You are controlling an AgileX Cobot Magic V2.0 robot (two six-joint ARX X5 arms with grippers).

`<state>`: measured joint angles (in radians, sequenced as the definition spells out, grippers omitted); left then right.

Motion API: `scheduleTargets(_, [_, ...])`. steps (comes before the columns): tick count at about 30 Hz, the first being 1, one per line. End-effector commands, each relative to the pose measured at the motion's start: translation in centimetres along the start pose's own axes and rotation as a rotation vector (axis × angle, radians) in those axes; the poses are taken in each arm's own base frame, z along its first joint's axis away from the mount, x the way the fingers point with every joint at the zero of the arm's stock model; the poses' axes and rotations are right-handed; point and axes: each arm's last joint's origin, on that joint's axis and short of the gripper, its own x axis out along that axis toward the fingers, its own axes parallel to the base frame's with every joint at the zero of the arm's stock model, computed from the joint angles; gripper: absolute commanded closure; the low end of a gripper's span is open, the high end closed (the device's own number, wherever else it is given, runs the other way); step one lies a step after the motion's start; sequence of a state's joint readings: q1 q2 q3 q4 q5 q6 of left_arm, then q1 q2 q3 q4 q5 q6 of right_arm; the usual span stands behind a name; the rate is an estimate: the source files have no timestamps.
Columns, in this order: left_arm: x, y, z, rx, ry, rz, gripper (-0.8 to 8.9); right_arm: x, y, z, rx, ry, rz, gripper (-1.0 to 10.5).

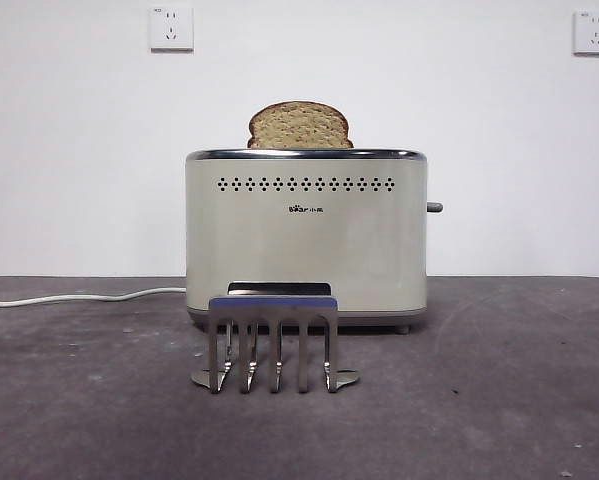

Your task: Pick up a slice of bread from the rack,put the bread on the toaster,press the button

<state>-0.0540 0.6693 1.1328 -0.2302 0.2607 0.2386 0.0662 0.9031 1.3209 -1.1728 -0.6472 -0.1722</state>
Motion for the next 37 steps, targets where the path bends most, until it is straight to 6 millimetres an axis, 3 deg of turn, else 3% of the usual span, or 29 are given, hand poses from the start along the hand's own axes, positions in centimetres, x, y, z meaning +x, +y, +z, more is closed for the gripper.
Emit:
scheduleTargets(1, [-0.6,-1.1,-5.3,0.006,0.038,0.045,8.16,0.1,-0.1,-0.1,0.0,0.002,0.001,9.5])
scheduleTargets(8, [-3.2,-3.5,-14.1,-0.037,0.071,0.101,8.16,0.1,-0.1,-0.1,0.0,0.002,0.001,9.5])
scheduleTargets(16, [-5.1,-5.6,-20.9,-0.094,0.131,0.132,8.17,0.1,-0.1,-0.1,0.0,0.002,0.001,9.5])
scheduleTargets(26, [-6.2,-7.0,-25.6,-0.138,0.189,0.152,8.16,0.1,-0.1,-0.1,0.0,0.002,0.001,9.5])
scheduleTargets(37, [-6.9,-7.7,-27.8,-0.167,0.343,0.132,8.16,0.1,-0.1,-0.1,0.0,0.002,0.001,9.5])
